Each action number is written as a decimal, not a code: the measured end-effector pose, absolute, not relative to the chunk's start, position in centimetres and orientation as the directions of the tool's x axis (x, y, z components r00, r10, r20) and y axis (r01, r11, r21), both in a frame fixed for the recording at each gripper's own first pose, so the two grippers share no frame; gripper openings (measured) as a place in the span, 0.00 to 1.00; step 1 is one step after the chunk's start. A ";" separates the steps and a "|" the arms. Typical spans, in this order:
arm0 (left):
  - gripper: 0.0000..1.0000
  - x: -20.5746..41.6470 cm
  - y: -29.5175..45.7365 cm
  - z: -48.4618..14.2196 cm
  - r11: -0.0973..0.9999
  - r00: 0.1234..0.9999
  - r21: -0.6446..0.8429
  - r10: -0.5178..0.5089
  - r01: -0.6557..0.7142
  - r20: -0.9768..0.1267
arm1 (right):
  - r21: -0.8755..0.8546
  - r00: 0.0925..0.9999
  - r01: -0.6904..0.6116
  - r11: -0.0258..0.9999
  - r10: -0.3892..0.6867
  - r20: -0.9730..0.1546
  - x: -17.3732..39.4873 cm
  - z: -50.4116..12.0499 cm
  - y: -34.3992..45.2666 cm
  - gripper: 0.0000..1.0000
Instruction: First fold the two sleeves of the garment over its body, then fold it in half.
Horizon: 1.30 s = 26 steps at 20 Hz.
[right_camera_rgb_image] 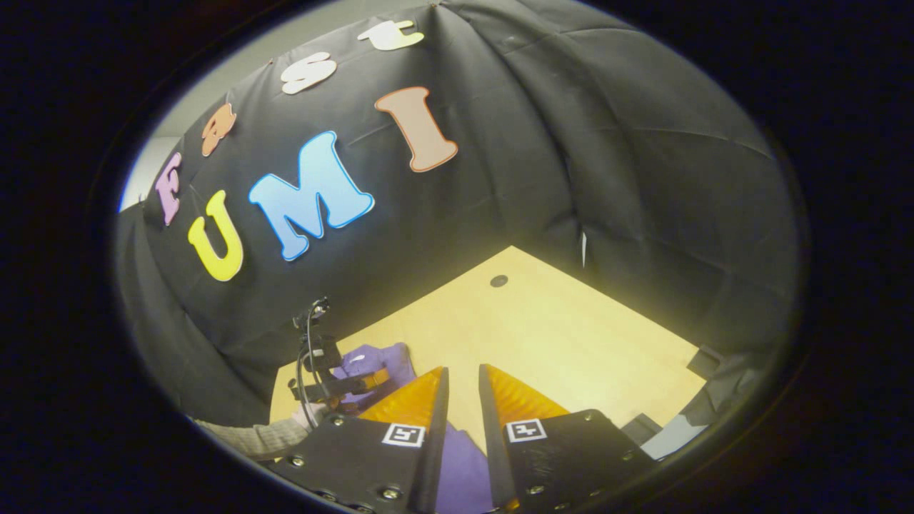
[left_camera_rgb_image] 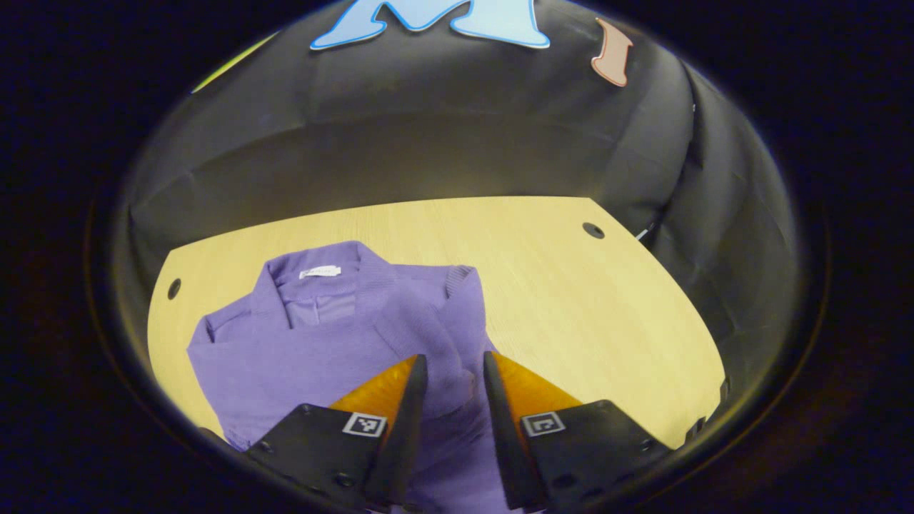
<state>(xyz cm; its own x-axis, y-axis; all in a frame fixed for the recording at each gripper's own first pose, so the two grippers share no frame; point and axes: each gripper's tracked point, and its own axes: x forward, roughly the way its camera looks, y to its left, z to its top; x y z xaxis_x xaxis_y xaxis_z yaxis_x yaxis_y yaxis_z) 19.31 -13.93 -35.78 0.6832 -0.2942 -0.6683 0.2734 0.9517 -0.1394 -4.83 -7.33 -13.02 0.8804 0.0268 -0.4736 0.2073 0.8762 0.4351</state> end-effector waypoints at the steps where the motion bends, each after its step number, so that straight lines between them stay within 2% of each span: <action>1: 0.60 19.2 -13.5 -35.2 0.952 0.694 -0.135 -0.293 0.274 -0.658 | 0.435 0.880 0.200 0.878 0.034 -0.474 -4.7 -13.3 -7.1 0.27; 2: 0.70 18.8 -13.0 -34.8 0.952 0.698 -0.141 -0.295 0.271 -0.653 | 0.435 0.878 0.192 0.879 0.044 -0.478 -4.5 -13.5 -6.9 0.27; 5: 0.70 17.3 -10.8 -32.9 0.958 0.722 -0.158 -0.285 0.241 -0.631 | 0.432 0.870 0.158 0.888 0.082 -0.487 -4.1 -14.2 -5.6 0.27; 7: 0.81 16.0 -8.5 -31.8 0.965 0.745 -0.160 -0.261 0.207 -0.614 | 0.429 0.864 0.129 0.894 0.111 -0.492 -3.7 -14.7 -4.7 0.27; 15: 0.81 7.4 0.1 -31.0 0.984 0.745 -0.137 -0.177 0.116 -0.643 | 0.427 0.820 0.010 0.904 0.237 -0.521 -2.9 -17.3 0.2 0.27; 19: 0.83 2.1 3.6 -32.7 0.990 0.710 -0.127 -0.132 0.060 -0.691 | 0.413 0.773 -0.042 0.910 0.292 -0.564 -3.5 -19.7 2.6 0.27; 26: 0.81 -5.3 8.0 -35.0 0.996 0.653 -0.092 -0.066 -0.006 -0.755 | 0.391 0.671 -0.120 0.913 0.365 -0.646 -5.4 -24.1 5.9 0.27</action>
<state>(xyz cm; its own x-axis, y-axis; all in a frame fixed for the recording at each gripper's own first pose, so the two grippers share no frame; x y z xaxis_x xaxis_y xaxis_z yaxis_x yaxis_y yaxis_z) -5.29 8.04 -35.05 0.6529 -0.0659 -0.7546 -0.0061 0.9957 -0.0922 -5.40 5.87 -24.13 0.6708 0.3650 -0.6456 -0.1202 0.9125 0.3910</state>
